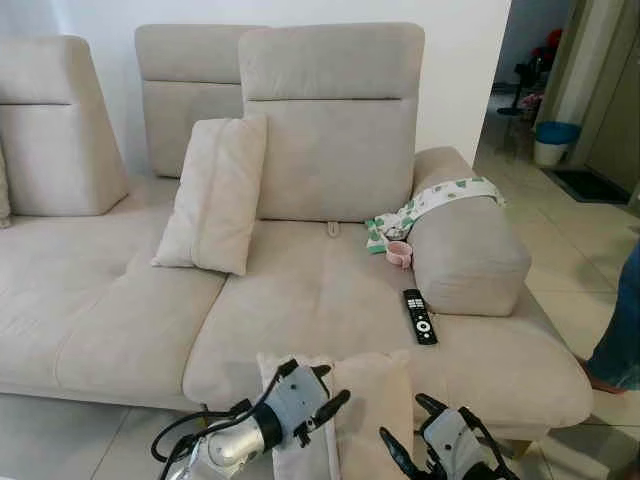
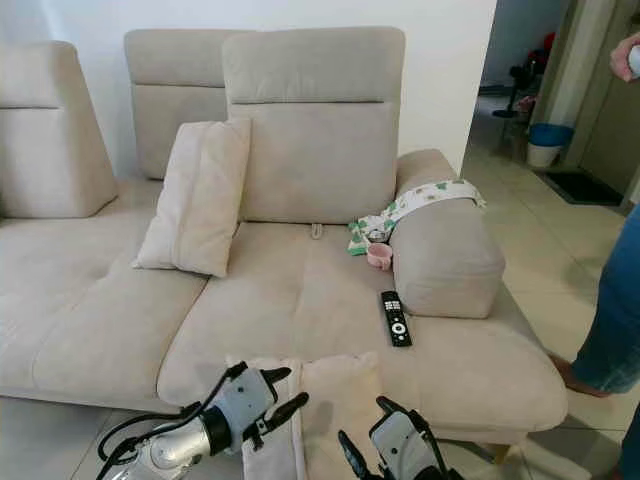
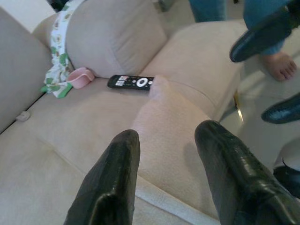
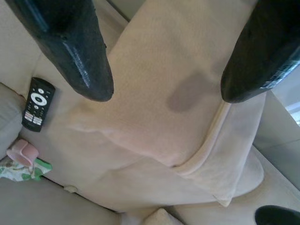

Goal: Move the pillow to the sofa from floor

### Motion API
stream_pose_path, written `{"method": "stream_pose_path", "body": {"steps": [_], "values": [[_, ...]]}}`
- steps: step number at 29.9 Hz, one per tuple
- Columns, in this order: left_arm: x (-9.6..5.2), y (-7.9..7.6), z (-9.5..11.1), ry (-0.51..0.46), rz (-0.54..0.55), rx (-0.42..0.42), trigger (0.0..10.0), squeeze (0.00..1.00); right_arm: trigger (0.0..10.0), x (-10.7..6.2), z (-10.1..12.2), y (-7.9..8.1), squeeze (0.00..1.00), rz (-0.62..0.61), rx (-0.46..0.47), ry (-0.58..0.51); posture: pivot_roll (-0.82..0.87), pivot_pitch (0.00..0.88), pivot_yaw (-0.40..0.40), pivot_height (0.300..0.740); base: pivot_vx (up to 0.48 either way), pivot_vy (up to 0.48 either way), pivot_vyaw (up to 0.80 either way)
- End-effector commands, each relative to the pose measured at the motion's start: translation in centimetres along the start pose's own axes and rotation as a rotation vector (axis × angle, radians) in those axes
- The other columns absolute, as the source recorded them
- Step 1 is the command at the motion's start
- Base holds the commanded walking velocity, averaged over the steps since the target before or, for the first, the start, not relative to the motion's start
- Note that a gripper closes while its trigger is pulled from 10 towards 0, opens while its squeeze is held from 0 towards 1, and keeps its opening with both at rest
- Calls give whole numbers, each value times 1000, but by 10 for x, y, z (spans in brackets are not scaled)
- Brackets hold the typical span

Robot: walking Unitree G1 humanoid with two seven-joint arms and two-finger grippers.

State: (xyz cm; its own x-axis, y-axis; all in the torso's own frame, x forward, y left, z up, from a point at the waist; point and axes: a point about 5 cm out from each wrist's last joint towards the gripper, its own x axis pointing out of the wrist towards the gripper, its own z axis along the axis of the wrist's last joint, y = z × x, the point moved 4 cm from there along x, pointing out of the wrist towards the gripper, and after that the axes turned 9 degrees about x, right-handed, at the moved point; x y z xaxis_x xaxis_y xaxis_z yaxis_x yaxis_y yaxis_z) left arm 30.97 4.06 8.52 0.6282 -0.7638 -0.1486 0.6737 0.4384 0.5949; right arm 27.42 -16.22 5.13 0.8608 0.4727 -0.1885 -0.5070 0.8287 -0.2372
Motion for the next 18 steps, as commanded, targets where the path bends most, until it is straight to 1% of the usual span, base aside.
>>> {"method": "stream_pose_path", "body": {"steps": [1, 3, 5, 6, 8, 10, 13, 14, 16, 17, 18], "values": [[0, -4, -2, 38, -41, 71, 10000, 0, 10000, 0, -9, -6, 0, 60, -82, 70, -116, 0, 67, 520, 0, 0, 0], [0, -4, -2, 38, -41, 71, 10000, 0, 10000, 0, -9, -6, 0, 60, -82, 70, -116, 0, 67, 520, 0, 0, 0], [-2, 0, -10, 94, -25, 86, 10000, 0, 10000, 0, -15, -14, 0, 123, -166, 127, -104, 0, 72, 520, 0, 0, 0], [-2, 0, -10, 94, -25, 86, 10000, 0, 10000, 0, -15, -14, 0, 123, -166, 127, -104, 0, 72, 520, 0, 0, 0], [-6, 6, -18, 145, 7, 88, 10000, 0, 10000, 1, -17, -25, 0, 148, -212, 167, -95, 0, 74, 520, 0, 0, 0], [-10, 13, -21, 179, 38, 67, 10000, 0, 10000, 5, -16, -34, 0, 166, -245, 187, -62, 0, 84, 520, 0, 0, 0], [-13, 17, -20, 189, 50, 58, 10000, 0, 10000, 8, -14, -38, 0, 183, -261, 192, -50, 0, 89, 520, 0, 0, 0], [-14, 18, -19, 186, 49, 55, 10000, 0, 10000, 10, -14, -39, 0, 200, -282, 196, -38, 0, 94, 520, 0, 0, 0], [-14, 18, -19, 186, 49, 55, 10000, 0, 10000, 10, -14, -39, 0, 200, -282, 196, -38, 0, 94, 520, 0, 0, 0], [-16, 18, -17, 184, 46, 56, 10000, 0, 10000, 12, -13, -40, 0, 222, -309, 203, -18, 14, 99, 520, 0, 0, 0], [-16, 18, -17, 184, 46, 56, 10000, 0, 10000, 12, -13, -40, 0, 222, -309, 203, -18, 14, 99, 520, 0, 0, 0]]}}
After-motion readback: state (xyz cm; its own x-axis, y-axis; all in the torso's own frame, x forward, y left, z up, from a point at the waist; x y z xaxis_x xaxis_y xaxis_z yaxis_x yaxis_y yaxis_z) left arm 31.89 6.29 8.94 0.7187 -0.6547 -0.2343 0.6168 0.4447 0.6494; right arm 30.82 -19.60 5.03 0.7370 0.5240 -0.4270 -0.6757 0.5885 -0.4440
